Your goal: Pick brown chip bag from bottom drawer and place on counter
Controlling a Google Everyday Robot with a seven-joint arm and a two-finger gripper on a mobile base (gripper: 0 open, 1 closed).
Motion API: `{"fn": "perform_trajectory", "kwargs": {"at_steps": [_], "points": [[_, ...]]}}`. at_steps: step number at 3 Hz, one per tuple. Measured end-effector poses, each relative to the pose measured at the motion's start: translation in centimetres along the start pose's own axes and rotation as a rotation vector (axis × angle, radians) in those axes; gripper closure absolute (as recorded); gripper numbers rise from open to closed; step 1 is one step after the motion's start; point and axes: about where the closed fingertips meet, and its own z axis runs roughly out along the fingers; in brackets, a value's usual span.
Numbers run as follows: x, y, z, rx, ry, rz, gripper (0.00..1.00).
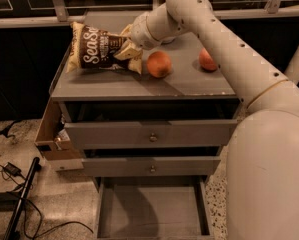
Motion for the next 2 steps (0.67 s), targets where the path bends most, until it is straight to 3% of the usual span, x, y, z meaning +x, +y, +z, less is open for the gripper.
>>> {"fn": "perform_trajectory", "kwargs": {"at_steps": [1,2], "points": [[0.00,0.00,0.00,0.000,0.000,0.000,0.12],[0.00,0.01,0.02,0.000,0.000,0.000,0.00]]}}
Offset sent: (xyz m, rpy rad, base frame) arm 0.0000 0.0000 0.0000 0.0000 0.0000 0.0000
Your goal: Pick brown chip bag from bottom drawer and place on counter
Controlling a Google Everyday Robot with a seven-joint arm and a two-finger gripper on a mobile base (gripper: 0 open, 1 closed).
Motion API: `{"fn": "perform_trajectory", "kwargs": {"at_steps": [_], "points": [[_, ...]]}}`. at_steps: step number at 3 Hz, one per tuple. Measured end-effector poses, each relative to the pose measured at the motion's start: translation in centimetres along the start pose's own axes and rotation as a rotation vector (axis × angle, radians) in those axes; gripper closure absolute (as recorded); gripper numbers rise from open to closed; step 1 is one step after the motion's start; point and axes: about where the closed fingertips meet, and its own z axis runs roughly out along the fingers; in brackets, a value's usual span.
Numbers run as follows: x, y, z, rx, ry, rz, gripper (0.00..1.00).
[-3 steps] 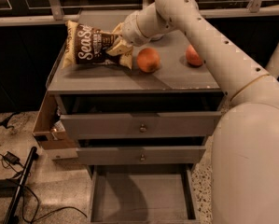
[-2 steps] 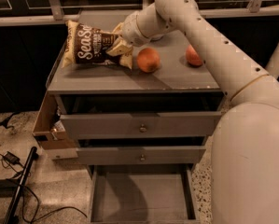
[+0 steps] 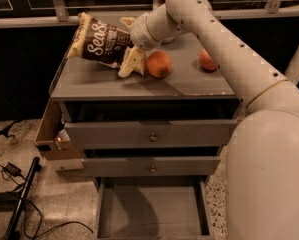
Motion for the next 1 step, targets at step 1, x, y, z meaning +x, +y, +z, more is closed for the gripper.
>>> {"fn": "perform_trajectory", "kwargs": {"at_steps": [1], "points": [[0.00,0.00,0.00,0.000,0.000,0.000,0.00]]}}
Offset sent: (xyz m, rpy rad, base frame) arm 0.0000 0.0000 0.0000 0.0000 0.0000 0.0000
